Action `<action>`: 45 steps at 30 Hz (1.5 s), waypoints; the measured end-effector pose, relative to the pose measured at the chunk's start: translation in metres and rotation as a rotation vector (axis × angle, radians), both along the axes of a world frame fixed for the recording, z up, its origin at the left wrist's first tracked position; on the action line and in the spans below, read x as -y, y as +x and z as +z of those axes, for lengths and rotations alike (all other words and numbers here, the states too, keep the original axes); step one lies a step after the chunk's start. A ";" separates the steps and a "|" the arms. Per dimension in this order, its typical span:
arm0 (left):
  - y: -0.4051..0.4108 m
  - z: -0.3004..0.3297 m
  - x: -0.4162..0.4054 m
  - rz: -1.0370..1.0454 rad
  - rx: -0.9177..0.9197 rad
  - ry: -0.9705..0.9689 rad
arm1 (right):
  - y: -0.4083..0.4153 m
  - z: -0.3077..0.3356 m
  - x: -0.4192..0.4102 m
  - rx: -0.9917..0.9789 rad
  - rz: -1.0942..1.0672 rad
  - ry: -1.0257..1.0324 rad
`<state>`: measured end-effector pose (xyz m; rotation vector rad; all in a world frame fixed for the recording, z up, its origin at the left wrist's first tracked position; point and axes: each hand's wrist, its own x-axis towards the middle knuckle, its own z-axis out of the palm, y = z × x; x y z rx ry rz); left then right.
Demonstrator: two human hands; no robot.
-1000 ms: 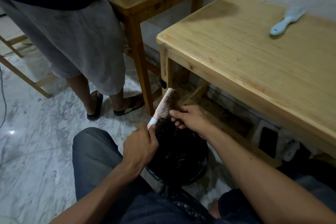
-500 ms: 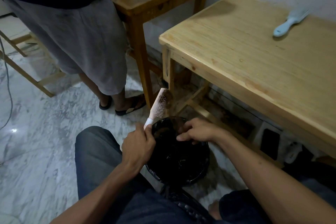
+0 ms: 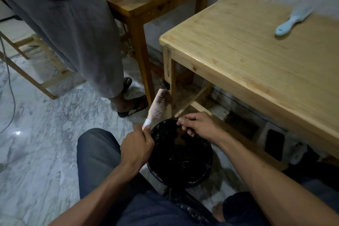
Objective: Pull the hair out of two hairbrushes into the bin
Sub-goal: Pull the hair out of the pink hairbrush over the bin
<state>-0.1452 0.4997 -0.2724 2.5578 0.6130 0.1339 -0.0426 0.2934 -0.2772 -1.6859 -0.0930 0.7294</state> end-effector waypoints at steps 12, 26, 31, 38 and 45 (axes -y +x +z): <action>0.004 0.005 -0.007 0.034 0.022 -0.118 | -0.005 0.000 0.008 0.046 0.247 -0.414; -0.008 0.008 0.006 -0.092 0.052 -0.045 | 0.001 0.004 -0.005 0.181 0.000 -0.192; -0.001 0.008 -0.008 0.037 0.061 -0.086 | -0.011 -0.016 0.009 0.194 0.175 -0.395; -0.007 0.006 0.000 -0.069 0.047 -0.016 | -0.002 0.006 -0.001 0.058 0.129 -0.288; -0.012 0.007 0.012 -0.163 0.041 0.067 | 0.015 0.025 -0.017 0.147 -0.148 -0.148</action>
